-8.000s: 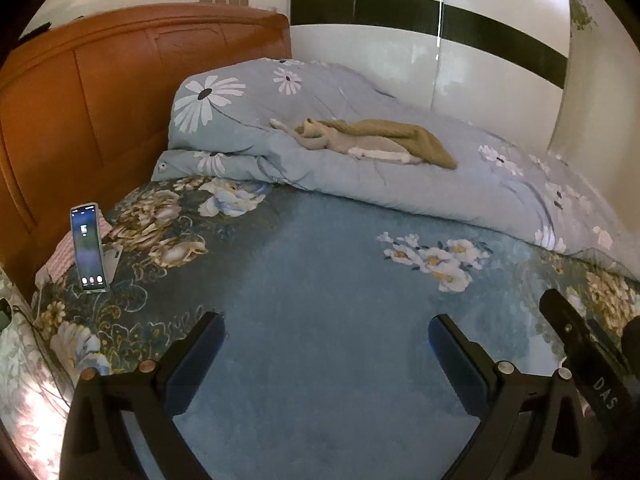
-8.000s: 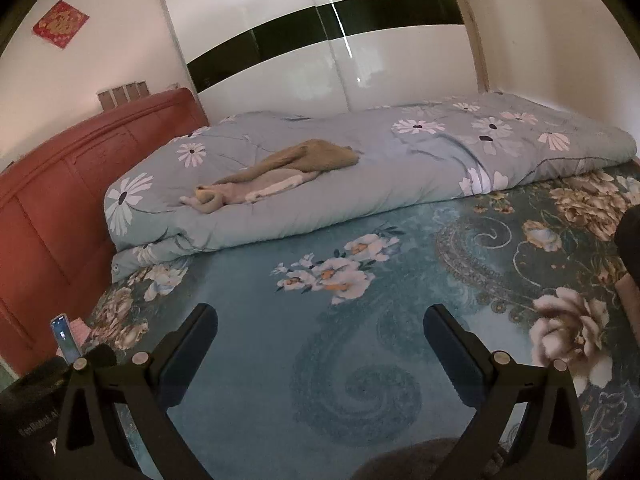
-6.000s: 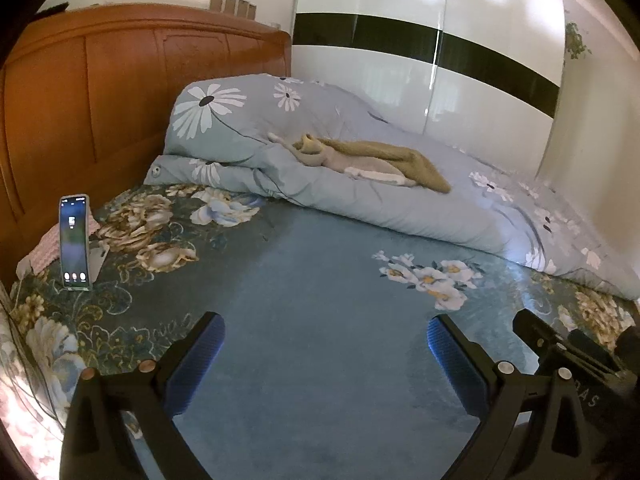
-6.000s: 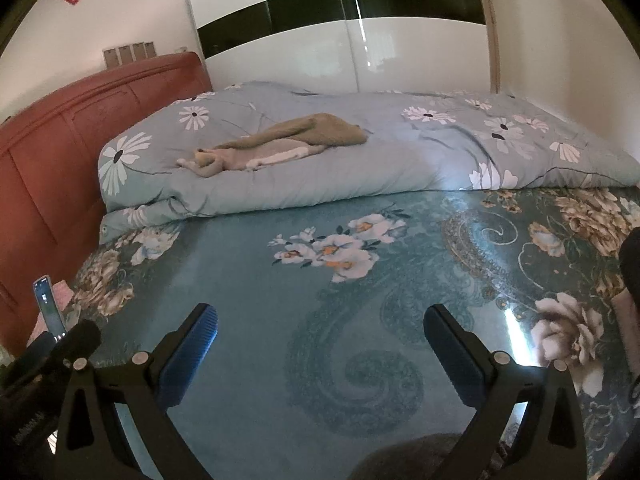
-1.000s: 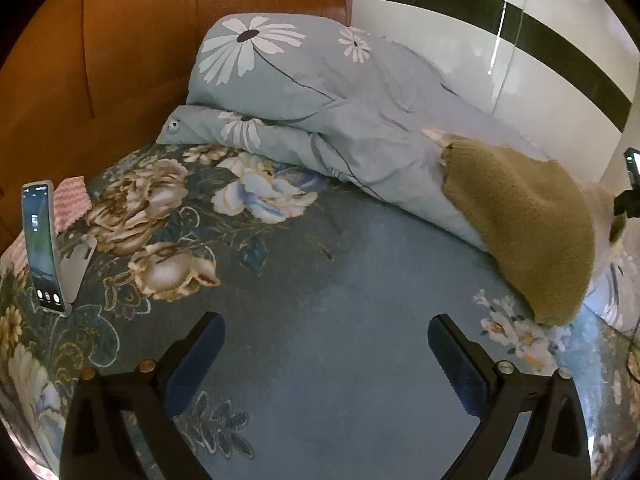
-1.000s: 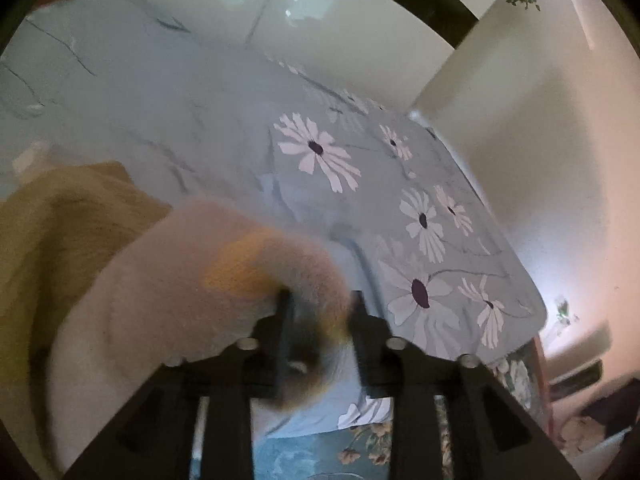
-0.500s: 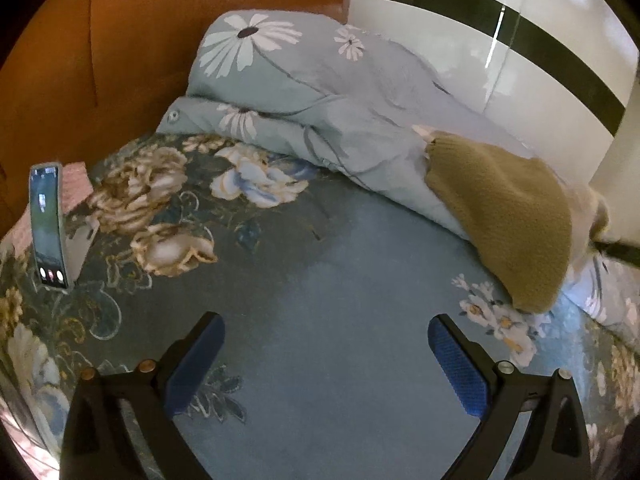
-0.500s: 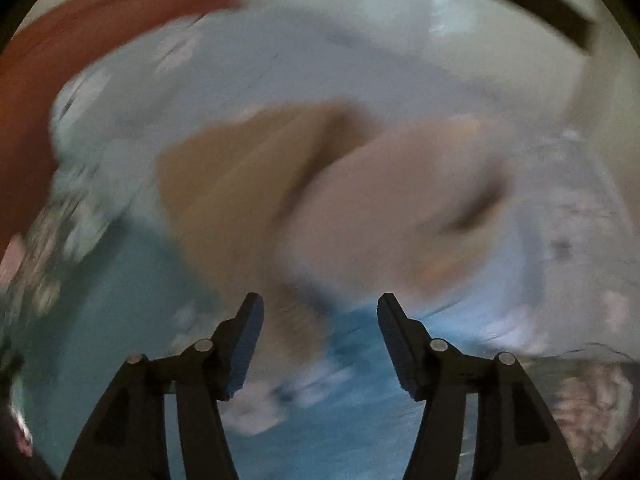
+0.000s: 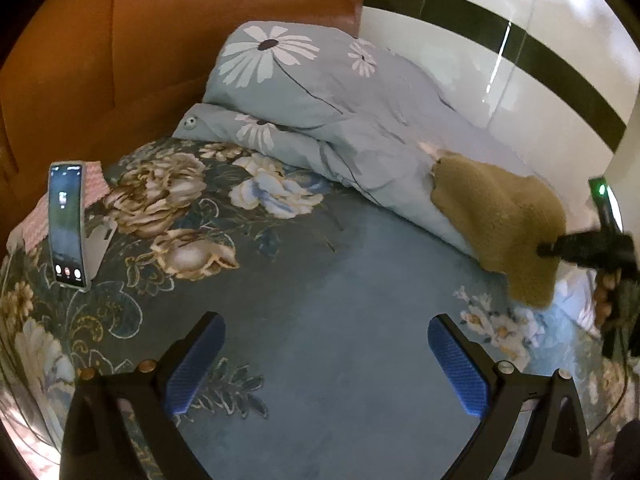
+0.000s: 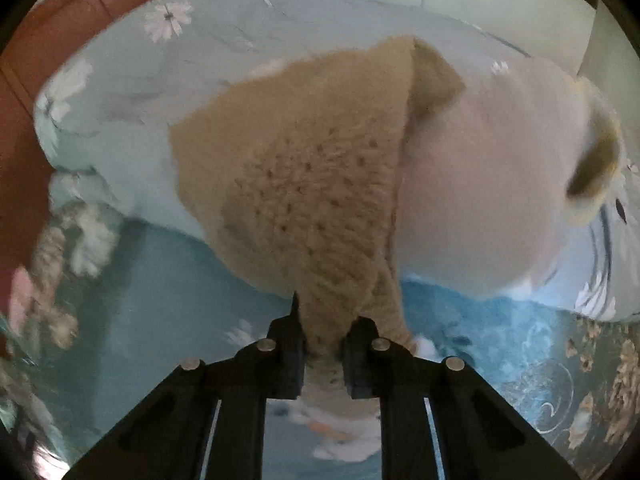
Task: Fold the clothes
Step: 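Lay the tan sweater onto the bedspread with the right gripper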
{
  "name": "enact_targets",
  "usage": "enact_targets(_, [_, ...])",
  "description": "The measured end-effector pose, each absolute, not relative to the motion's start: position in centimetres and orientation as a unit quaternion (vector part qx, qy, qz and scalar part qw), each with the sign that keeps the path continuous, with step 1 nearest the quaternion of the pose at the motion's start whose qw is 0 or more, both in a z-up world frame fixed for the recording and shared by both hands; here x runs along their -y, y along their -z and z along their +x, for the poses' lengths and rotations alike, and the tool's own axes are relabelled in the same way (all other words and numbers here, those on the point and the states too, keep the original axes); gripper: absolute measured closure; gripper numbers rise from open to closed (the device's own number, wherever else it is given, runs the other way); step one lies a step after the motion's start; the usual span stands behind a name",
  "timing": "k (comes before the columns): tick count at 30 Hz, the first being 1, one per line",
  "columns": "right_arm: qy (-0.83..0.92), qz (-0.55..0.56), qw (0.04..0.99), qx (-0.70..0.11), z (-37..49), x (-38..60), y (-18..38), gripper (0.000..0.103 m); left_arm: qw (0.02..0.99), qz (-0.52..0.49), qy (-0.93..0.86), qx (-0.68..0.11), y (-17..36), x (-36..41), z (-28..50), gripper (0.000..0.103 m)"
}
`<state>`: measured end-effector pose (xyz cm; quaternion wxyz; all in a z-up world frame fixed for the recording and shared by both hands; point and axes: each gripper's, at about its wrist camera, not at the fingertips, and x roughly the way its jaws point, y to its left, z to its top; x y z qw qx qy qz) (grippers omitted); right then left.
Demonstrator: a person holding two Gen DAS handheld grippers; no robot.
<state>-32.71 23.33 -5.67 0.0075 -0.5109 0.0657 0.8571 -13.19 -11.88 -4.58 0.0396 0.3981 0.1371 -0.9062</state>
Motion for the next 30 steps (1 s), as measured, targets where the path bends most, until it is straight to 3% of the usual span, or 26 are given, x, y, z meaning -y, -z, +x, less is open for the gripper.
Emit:
enact_targets(7, [-0.904,-0.415,-0.052,-0.089,-37.3,-17.4,-9.2,0.090,0.048,0.364,0.914,-0.173,1.8,14.9,-11.2,0.000])
enact_targets(12, [-0.920,-0.356,-0.118,-0.108,-35.1,-11.9,-17.5,0.090,0.058,0.321,0.926,-0.191,-1.5,17.6,-8.7,0.000])
enact_targets(30, [-0.911,-0.304,-0.260,-0.103,-13.1,-9.4,-27.9,0.091,0.056,0.242,0.955,-0.161,-9.0,19.5,1.6,0.000])
